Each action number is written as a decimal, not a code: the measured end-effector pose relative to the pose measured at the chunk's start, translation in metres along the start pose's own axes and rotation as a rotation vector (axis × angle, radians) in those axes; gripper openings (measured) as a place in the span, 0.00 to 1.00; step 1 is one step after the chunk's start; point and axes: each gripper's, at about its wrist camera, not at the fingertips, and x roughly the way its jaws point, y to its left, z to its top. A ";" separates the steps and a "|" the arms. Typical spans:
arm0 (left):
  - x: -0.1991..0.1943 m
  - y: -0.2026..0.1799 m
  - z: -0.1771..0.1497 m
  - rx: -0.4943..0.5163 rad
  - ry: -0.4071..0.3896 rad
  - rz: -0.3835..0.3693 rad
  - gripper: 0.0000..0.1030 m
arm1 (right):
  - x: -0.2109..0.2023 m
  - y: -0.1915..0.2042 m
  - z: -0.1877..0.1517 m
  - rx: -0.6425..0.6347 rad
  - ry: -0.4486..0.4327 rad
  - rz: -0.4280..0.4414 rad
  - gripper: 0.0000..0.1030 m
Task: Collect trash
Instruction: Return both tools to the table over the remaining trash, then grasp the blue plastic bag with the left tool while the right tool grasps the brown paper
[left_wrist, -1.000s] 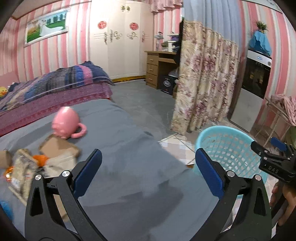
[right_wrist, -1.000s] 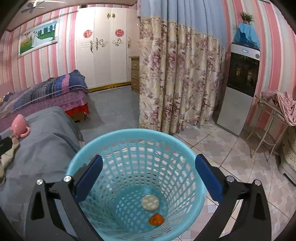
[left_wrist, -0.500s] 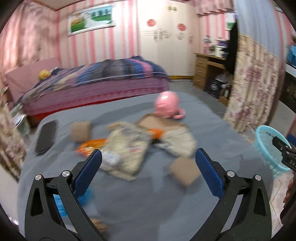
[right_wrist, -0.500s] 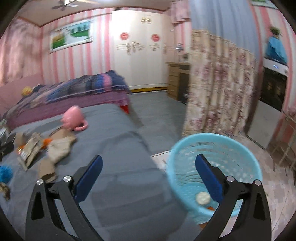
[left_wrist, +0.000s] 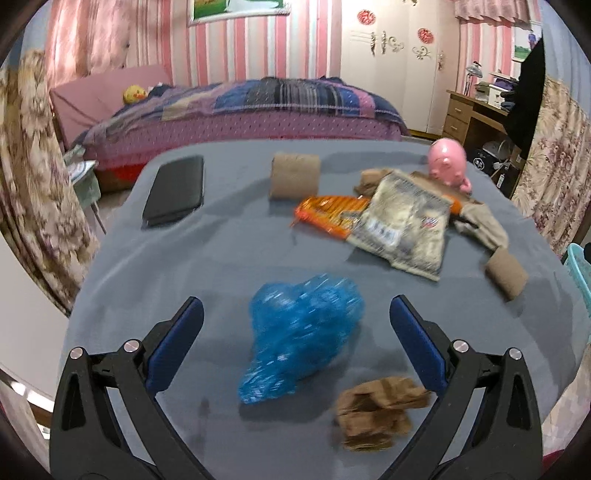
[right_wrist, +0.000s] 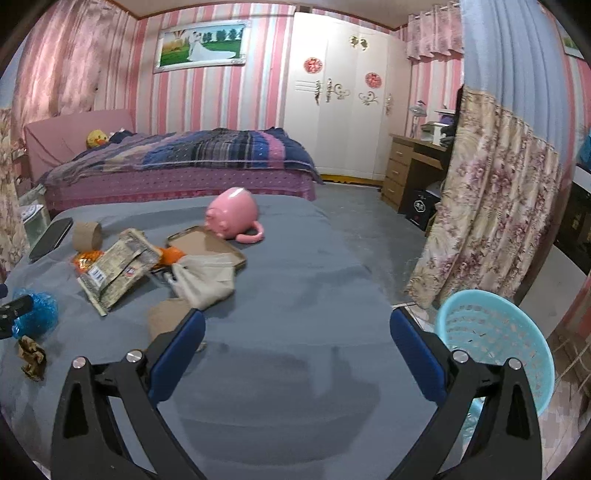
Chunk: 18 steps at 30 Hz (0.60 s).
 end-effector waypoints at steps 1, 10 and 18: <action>0.004 0.003 -0.003 -0.012 0.016 -0.024 0.92 | 0.001 0.006 0.000 -0.007 0.002 0.005 0.95; 0.010 0.005 -0.010 -0.010 0.042 -0.125 0.32 | -0.001 0.048 -0.002 -0.026 0.021 0.071 0.95; -0.040 0.040 -0.017 0.045 -0.046 -0.013 0.32 | -0.015 0.112 -0.005 -0.063 0.014 0.183 0.95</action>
